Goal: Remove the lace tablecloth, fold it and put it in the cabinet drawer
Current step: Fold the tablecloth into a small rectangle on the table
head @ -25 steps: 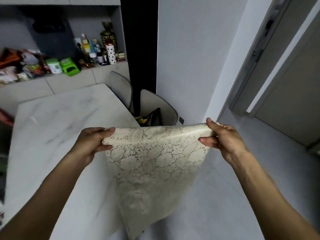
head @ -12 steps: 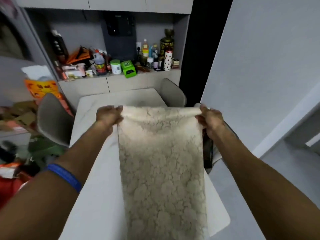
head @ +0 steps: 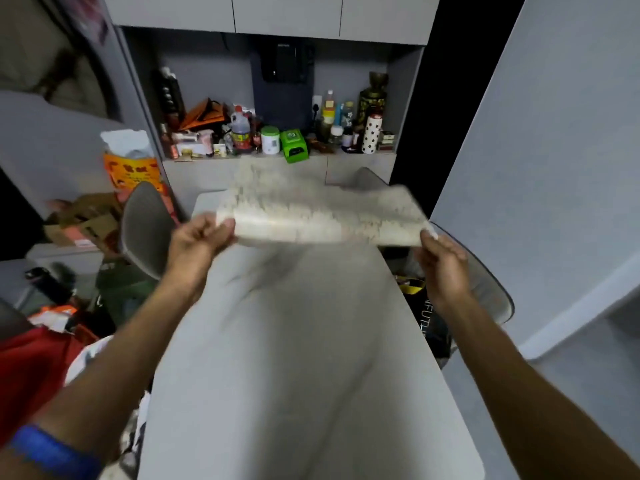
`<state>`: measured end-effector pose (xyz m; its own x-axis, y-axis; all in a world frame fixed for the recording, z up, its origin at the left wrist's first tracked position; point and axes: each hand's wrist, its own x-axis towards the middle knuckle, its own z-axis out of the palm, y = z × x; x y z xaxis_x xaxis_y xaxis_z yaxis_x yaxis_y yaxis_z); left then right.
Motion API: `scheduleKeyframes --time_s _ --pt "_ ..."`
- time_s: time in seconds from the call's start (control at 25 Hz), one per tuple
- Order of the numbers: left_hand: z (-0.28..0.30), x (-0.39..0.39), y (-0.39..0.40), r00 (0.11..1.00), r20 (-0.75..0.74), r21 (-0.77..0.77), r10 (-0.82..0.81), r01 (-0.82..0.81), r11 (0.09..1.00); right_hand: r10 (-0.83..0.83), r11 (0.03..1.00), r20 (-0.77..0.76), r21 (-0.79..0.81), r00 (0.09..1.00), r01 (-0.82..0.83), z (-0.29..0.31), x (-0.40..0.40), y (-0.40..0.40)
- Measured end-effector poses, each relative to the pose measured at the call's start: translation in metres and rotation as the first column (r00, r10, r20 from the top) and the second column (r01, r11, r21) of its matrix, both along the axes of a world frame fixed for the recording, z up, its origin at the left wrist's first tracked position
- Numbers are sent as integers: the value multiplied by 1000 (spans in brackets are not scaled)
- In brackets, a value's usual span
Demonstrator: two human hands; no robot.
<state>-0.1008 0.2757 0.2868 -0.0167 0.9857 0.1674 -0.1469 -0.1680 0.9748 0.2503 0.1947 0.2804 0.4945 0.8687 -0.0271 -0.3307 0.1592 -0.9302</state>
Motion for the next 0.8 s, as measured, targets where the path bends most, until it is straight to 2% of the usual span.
scheduleKeyframes --time_s 0.08,0.16,0.24,0.32,0.48,0.64,0.72,0.8 --pt "-77 -7 -29 998 -49 -206 25 -35 978 39 975 -11 -219 999 -40 -67 -4 -19" --pt "-152 -14 -65 983 -179 -389 25 -94 916 68 882 57 -469 996 -33 -139 -6 -41" --pt "-223 -25 -99 914 -403 -474 -41 -170 864 153 776 132 -630 979 -36 -206 -11 -67" --pt "-273 -37 -125 845 -519 -544 -131 -209 813 222 699 121 -712 967 -71 -252 -15 -91" --pt "-328 -52 -166 820 -493 -729 -289 -208 653 298 518 18 -843 954 -146 -301 -17 -138" --pt "-335 -50 -183 881 -378 -869 -284 -233 436 295 338 -58 -927 954 -161 -306 -14 -159" --pt "-335 -48 -183 882 -361 -886 -303 -223 406 337 305 -40 -941 941 -150 -308 -14 -156" --pt "-329 -42 -179 880 -352 -889 -319 -208 408 421 318 45 -943 906 -102 -312 -13 -147"
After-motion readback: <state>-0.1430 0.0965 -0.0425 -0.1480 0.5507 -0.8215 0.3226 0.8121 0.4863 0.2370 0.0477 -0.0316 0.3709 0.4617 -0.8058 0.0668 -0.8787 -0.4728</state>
